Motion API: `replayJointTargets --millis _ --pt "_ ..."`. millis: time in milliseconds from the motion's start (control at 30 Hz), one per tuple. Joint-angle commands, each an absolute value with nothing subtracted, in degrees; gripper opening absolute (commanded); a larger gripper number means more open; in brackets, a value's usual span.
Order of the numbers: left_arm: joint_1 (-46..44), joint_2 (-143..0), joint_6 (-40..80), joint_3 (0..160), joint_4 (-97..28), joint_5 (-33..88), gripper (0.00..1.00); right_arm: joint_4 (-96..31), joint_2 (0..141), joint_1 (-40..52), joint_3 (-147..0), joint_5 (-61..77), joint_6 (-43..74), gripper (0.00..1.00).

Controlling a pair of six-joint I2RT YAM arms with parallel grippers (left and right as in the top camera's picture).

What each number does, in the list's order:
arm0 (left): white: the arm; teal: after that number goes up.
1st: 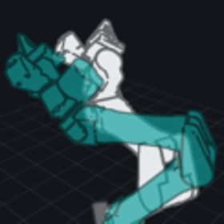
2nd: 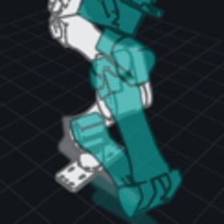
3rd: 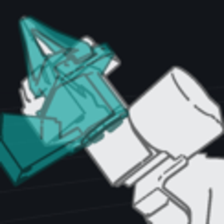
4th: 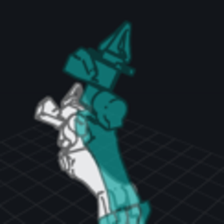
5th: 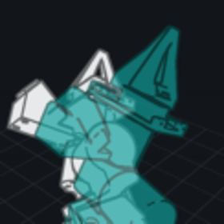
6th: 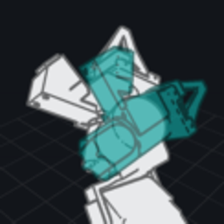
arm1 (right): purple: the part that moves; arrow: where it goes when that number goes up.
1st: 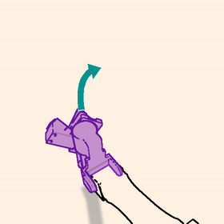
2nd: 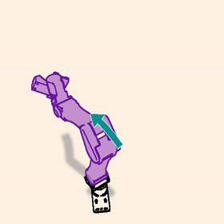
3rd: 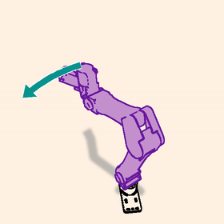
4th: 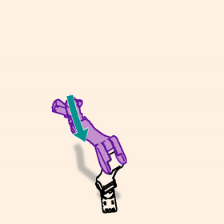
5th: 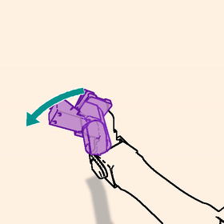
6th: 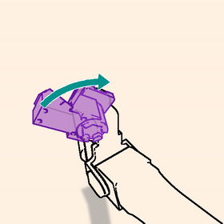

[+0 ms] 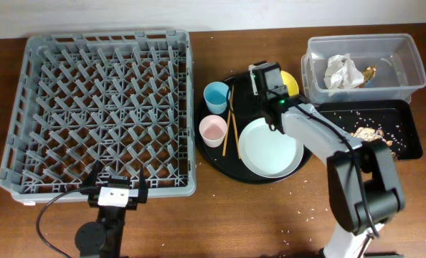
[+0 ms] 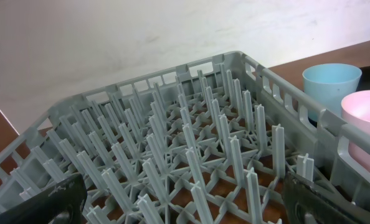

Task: Sort waste into correct bins and load items into the dishwasher rack

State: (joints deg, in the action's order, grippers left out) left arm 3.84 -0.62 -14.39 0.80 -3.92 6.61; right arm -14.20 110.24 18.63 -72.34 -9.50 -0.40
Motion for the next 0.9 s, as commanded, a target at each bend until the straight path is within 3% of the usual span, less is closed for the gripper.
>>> replayJointTargets --millis 0,33,67,100,167,200,300,400,500,667,867 --pt "4.14 -0.40 -15.09 0.51 -4.01 6.61 0.99 -14.57 110.91 18.76 -73.58 -10.98 -1.08 0.04" --pt "4.14 -0.40 -15.09 0.51 -4.01 6.61 0.99 -14.85 110.91 18.76 -73.58 -10.96 -1.08 0.04" --pt "4.14 -0.40 -15.09 0.51 -4.01 6.61 0.99 -15.31 110.91 18.76 -73.58 -10.96 -1.08 0.17" --pt "4.14 -0.40 -15.09 0.51 -4.01 6.61 0.99 -15.92 110.91 18.74 -73.58 -10.96 -1.08 0.39" --pt "4.14 -0.40 -15.09 0.51 -4.01 6.61 0.99 -16.40 110.83 18.74 -73.71 -10.92 -0.97 0.64" --pt "4.14 -0.40 -15.09 0.51 -4.01 6.61 0.99 -18.52 110.34 18.74 -75.16 -10.11 3.51 0.83" --pt "4.14 -0.40 -15.09 0.51 -4.01 6.61 0.99 -29.28 106.04 18.74 -84.47 1.78 8.32 0.99" --pt "4.14 -0.40 -15.09 0.51 -4.01 6.61 0.99 -44.56 104.62 18.92 -89.34 19.97 14.35 0.99" --pt "4.14 -0.40 -15.09 0.51 -4.01 6.61 0.99 -45.65 105.16 19.14 -86.72 19.92 21.43 0.97" --pt "4.14 -0.40 -15.09 0.51 -4.01 6.61 0.99 -39.29 105.41 23.27 -79.94 16.21 28.29 0.62" --pt "4.14 -0.40 -15.09 0.51 -4.01 6.57 0.99 -37.67 107.70 30.41 -78.63 4.71 32.45 0.41"
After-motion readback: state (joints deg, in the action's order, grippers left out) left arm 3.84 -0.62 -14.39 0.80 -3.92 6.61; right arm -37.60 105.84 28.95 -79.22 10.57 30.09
